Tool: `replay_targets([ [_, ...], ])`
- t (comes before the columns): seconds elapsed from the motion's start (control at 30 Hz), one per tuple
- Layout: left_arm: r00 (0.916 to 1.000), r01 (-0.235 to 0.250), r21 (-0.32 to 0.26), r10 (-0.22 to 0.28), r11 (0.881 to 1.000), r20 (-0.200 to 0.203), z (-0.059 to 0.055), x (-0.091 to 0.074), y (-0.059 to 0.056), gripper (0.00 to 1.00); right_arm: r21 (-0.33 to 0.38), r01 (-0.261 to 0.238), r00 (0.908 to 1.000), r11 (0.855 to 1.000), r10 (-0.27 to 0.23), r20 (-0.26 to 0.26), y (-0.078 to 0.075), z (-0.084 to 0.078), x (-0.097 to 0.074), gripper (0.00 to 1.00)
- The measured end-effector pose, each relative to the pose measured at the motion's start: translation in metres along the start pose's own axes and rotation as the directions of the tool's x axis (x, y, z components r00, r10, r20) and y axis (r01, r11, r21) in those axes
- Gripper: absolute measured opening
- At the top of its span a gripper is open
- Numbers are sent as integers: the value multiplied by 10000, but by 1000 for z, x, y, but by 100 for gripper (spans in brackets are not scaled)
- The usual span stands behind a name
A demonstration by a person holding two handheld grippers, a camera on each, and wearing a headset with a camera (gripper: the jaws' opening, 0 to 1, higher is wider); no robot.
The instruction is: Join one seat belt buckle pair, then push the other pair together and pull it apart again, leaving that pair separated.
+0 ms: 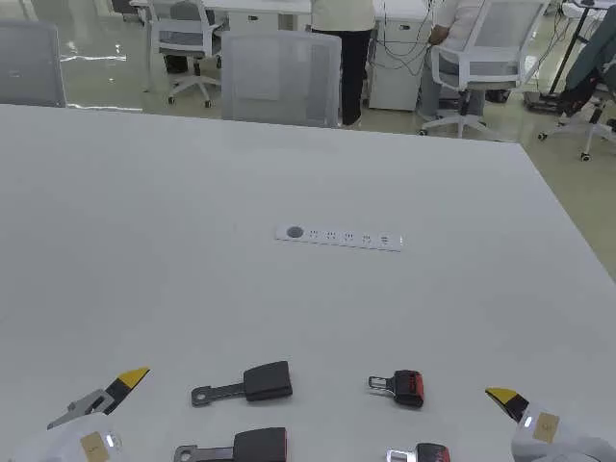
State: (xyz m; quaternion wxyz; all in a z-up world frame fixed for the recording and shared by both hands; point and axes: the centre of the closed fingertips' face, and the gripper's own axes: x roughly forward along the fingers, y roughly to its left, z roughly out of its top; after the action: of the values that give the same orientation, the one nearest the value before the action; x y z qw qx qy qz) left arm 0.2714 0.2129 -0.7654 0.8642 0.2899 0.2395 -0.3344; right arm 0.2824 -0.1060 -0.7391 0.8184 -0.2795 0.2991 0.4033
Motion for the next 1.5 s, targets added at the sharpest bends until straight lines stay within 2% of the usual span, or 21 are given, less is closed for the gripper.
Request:
replay_targets([
  [0.07,9998,-3,139,0,9999,191,4,-1,-1,99,29,6,10000,10000,-6,-61,1,-3,0,96],
  [0.1,9999,3,154,-6,9999,164,4,-1,-1,98,38,7,10000,10000,-7,-92,1,-5,0,96],
  [0.2,10000,-5,-55,4,10000,-71,-7,2,2,98,122,63,9999,9999,-62,-124,1,-7,0,96],
  [0.33,10000,1,115,0,9999,-50,-3,0,1,98,240,149,9999,9996,-147,-84,-1,-7,1,95],
  [0.4,9999,28,134,-26,9999,-113,-6,1,1,98,233,170,9998,9996,-169,-56,0,-6,0,95],
  [0.6,10000,-55,142,55,9999,-31,0,-1,2,99,149,183,9998,9997,-183,-26,5,-4,-1,95],
  [0.73,10000,-4,219,6,9998,-72,-2,1,1,99,77,136,9999,9999,-135,-54,8,-3,-2,95],
  [0.9,9999,-47,129,48,9999,-88,2,-3,3,99,51,216,9997,9998,-215,-70,9,-2,-5,95],
  [1.0,10000,3,241,-1,9997,-93,9,-8,-1,99,73,297,9995,9995,-296,-88,7,-3,-5,95],
  [1.2,9999,-38,222,41,9997,-100,17,-15,-1,99,88,491,9988,9988,-490,-69,3,-2,-8,95],
  [1.4,9999,-15,267,18,9996,-105,13,-12,0,99,105,579,9983,9983,-579,-55,-3,-3,-14,96],
  [1.5,9999,-68,245,71,9997,-104,7,-8,2,99,142,624,9980,9979,-623,-59,-6,-4,-15,96],
])
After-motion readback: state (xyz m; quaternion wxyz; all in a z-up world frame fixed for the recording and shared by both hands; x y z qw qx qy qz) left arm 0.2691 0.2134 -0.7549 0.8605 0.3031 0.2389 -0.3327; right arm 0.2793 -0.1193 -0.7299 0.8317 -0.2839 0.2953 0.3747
